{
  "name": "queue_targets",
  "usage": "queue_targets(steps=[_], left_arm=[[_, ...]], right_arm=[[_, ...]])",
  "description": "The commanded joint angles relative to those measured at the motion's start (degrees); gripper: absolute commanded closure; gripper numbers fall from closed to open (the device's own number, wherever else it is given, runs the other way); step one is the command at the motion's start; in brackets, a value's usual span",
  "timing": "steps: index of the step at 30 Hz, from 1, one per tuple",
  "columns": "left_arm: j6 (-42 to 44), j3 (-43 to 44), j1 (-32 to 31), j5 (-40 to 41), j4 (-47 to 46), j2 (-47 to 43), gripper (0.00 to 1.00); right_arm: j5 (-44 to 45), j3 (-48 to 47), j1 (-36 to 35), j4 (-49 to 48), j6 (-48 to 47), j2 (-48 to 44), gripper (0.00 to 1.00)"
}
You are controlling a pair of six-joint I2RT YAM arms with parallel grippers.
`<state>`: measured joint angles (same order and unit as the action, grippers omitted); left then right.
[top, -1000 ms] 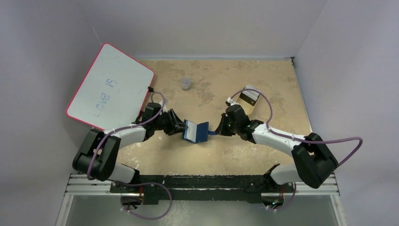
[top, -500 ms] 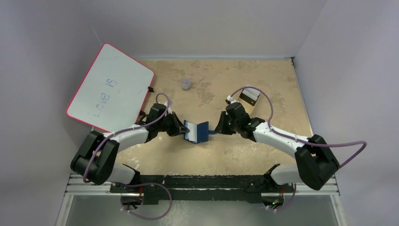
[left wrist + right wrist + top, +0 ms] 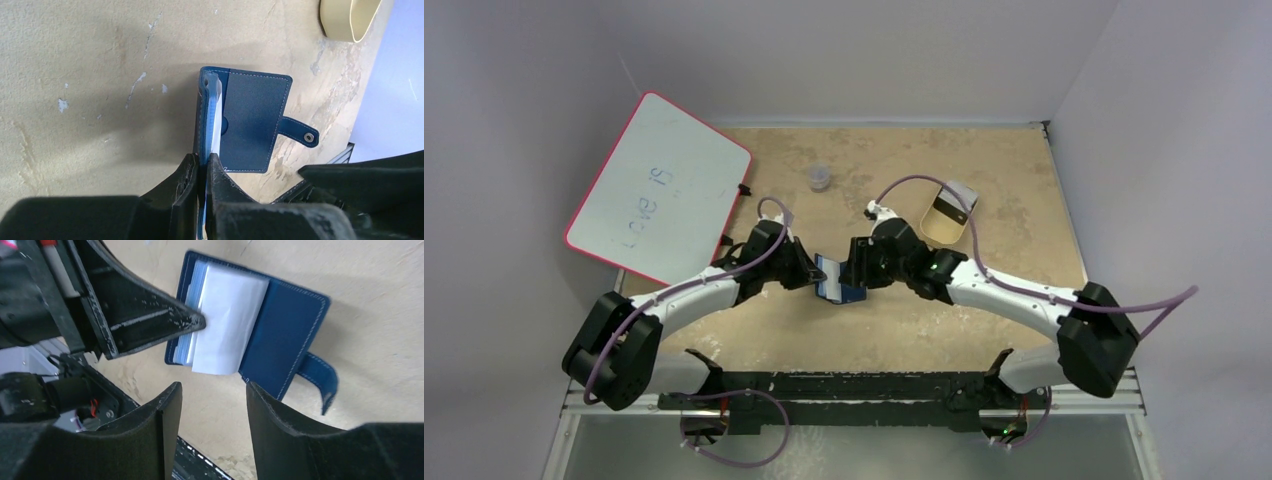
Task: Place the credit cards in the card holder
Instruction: Open the card holder at the center of the board.
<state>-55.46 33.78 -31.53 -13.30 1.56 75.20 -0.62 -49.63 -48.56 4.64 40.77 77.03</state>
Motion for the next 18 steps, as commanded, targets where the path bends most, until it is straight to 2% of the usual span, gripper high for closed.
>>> queue_targets(steps=[1,6,9,12,16,18], left_arm=[[-0.81,0.43,-0.42,1.78,-1.02,-1.77,0.96],[-1.65,-0.9,-0.63,1.3,-2.28,-2.17,0.89],[-1.62,-1.31,-0.55,0.61,-2.44,-2.54,0.82],[-2.42,-2.51,-0.6,0.27,-3.86,-3.99,0.8],[-2.44,-2.88,-0.56,0.22,-4.52,-4.45,0.81],[-2.06,-2.95,-0.57,0.33,-4.58,-4.0,0.89]], right_arm=[[0.43,-2.38,-2.33,-3.39,1.12,3.0,0.47],[-0.98,-1.47,-2.53,-7.8,0.27,5.95,0.45],[-0.69,-1.81,-2.55,-7.38,0.27,8.69,0.44],[-0.94,-0.58,-2.41,-6.93,2.35,9.88,0.47],[1.0,0.55,-2.01,-7.36,2.43,10.82,0.53],[0.91,1.01,-1.72,-8.15,2.11,11.62,0.56]])
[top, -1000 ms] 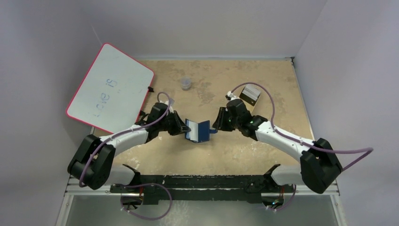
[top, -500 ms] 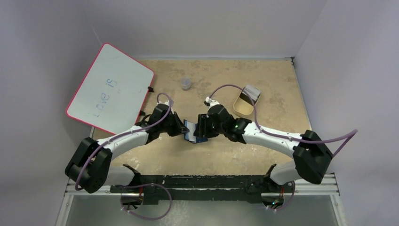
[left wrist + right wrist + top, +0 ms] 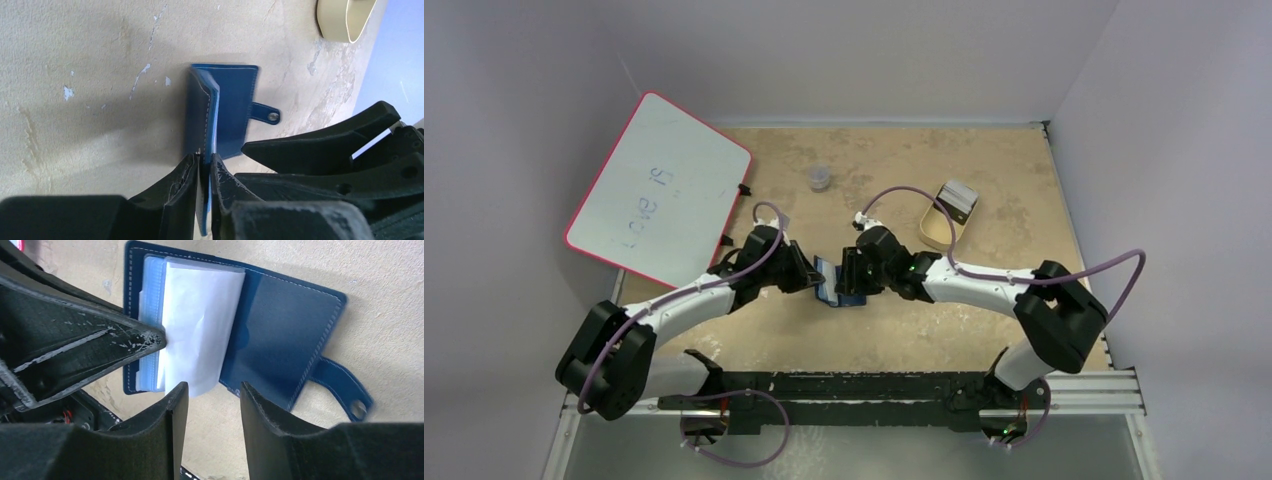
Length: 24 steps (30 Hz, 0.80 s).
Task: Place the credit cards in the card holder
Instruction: Open the card holder at the center of the board.
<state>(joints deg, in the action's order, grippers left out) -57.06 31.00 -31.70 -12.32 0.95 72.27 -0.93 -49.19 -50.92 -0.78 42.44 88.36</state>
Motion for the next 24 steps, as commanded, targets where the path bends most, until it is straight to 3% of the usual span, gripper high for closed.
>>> queue_targets(steps=[1,4,8,11,14,20,24], left_arm=[[-0.31,-0.2,-0.38,-0.72,-3.92,-0.76,0.91],[-0.04,-0.09,-0.34,-1.07,-4.14,0.21,0.9],[-0.52,-0.68,-0.38,-0.36,-4.89,0.08,0.82],[-1.15,-0.63,-0.47,-0.88,-5.3,0.2,0.97],[-2.09,-0.7,-0.46,-1.52,-5.69,-0.39,1.0],[-2.73,-3.56,-0.41,-0.32,-5.7,-4.2,0.87],[-0.96,-2.46,-0.45,-0.16,-4.06,-3.92,0.85]], right_arm=[[1.0,0.56,0.72,-3.05,0.17,0.94,0.57],[0.8,0.3,0.86,-3.52,-0.39,2.24,0.58],[0.34,0.61,1.38,-5.42,-0.76,3.98,0.61],[-0.69,1.57,2.73,-6.87,-0.58,5.7,0.64],[-3.43,2.52,3.37,-8.18,-0.27,6.65,0.65],[-3.68,1.52,4.06,-6.91,-1.51,8.97,0.65],[-2.98,1.76,4.24,-6.74,-1.03,8.81,0.65]])
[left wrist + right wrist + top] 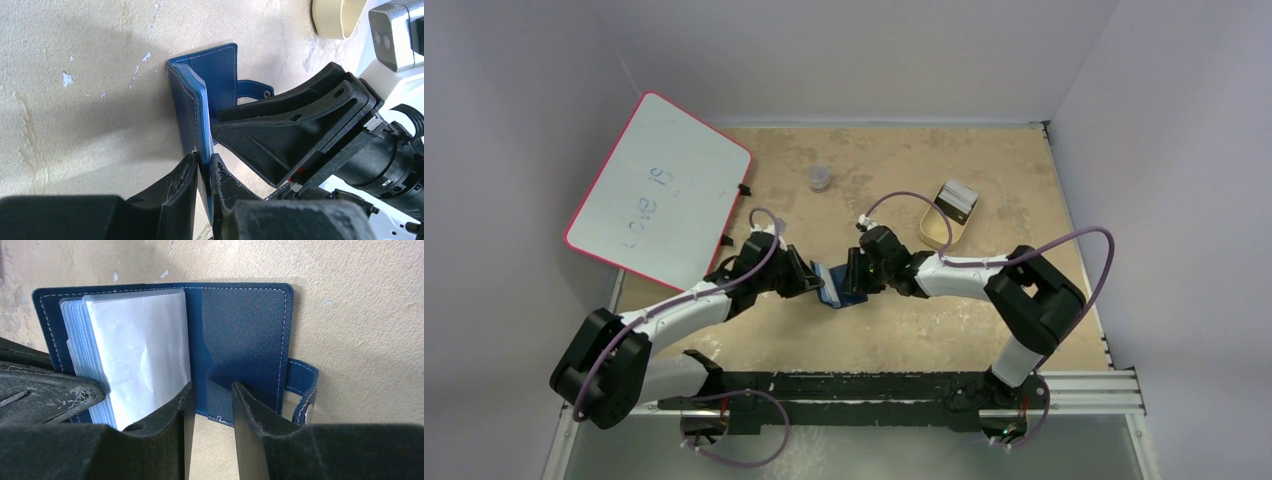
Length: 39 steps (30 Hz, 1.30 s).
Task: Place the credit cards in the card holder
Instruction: Open the card holder at the center of the board.
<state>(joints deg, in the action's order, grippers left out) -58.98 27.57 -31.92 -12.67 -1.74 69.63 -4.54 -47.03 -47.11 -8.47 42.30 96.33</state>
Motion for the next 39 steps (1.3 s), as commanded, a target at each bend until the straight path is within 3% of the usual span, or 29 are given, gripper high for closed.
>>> queue_targets(steps=[1,6,11,16,24,29,39], left_arm=[[1.37,1.17,-0.21,0.21,-1.15,-1.32,0.85],[2.56,1.14,-0.2,1.01,-0.09,-2.05,0.76],[5.13,2.52,-0.16,3.04,3.23,-3.36,0.8],[5.19,2.12,-0.16,3.43,3.36,-4.14,0.76],[5.51,1.39,-0.16,2.83,0.64,-1.23,0.83],[5.37,1.65,-0.16,1.31,-1.04,-0.09,1.0],[4.3,1.28,-0.16,0.26,-2.4,-0.23,1.0]], right_arm=[[0.66,-0.24,0.39,0.96,-0.75,0.79,0.65],[1.68,-0.35,0.5,1.89,-1.35,0.72,0.65],[2.84,-0.11,0.67,2.13,-1.03,0.7,0.66],[2.35,1.37,0.67,0.67,-0.21,0.61,0.65],[2.66,1.63,0.62,0.74,-0.71,-0.8,0.66],[1.61,0.65,0.62,1.58,-1.69,-2.82,0.61],[-0.79,0.62,0.29,-1.97,-1.66,-8.89,0.45]])
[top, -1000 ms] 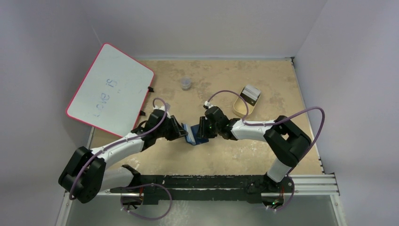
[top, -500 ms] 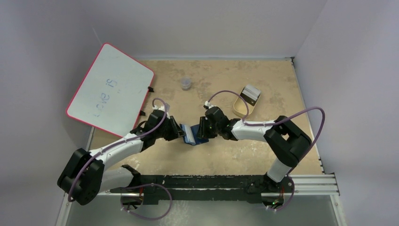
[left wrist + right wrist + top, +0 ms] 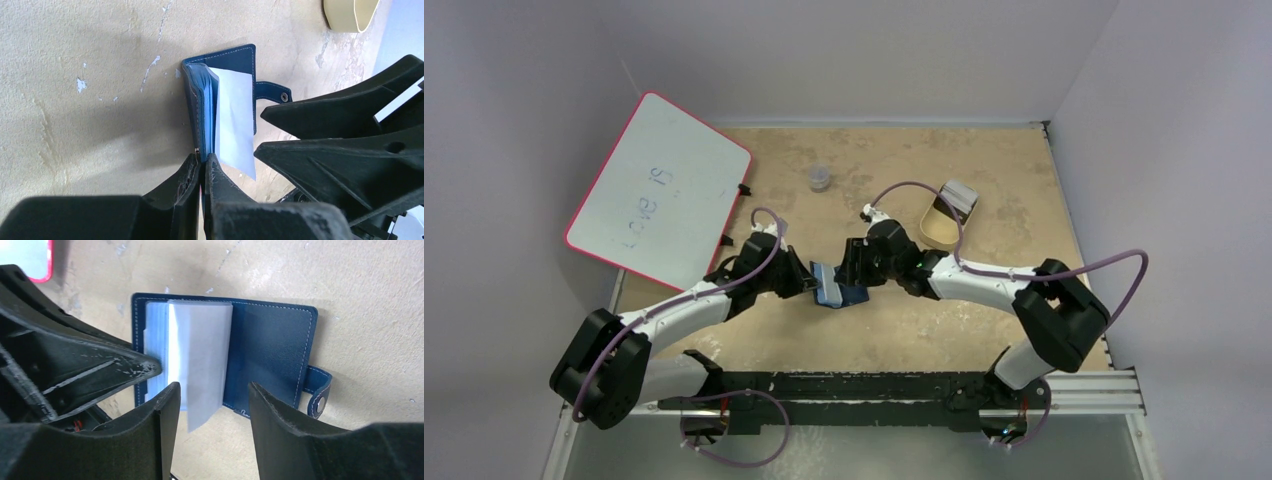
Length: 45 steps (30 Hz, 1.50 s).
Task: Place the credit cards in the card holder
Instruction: Open the card holder at the center of the board.
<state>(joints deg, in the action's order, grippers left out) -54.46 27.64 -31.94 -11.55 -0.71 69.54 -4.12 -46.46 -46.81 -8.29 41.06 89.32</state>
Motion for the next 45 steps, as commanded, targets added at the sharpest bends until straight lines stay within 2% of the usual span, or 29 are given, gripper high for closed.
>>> queue_targets(steps=[1,14,45], left_arm=[[-0.38,1.01,-0.14,-0.92,-3.62,-0.3,1.0],[-1.46,0.46,-0.14,-2.28,-4.98,-0.23,1.0],[-1.43,-0.06,-0.13,-1.42,-5.16,0.55,1.0]], right_arm=[[-1.24,0.04,-0.08,-2.18,-0.46,-1.76,0.44],[-2.54,-1.64,-0.84,-3.14,-0.98,1.46,0.33],[-2.38,-2.69,-2.72,-3.72,-0.11,4.02,0.29]])
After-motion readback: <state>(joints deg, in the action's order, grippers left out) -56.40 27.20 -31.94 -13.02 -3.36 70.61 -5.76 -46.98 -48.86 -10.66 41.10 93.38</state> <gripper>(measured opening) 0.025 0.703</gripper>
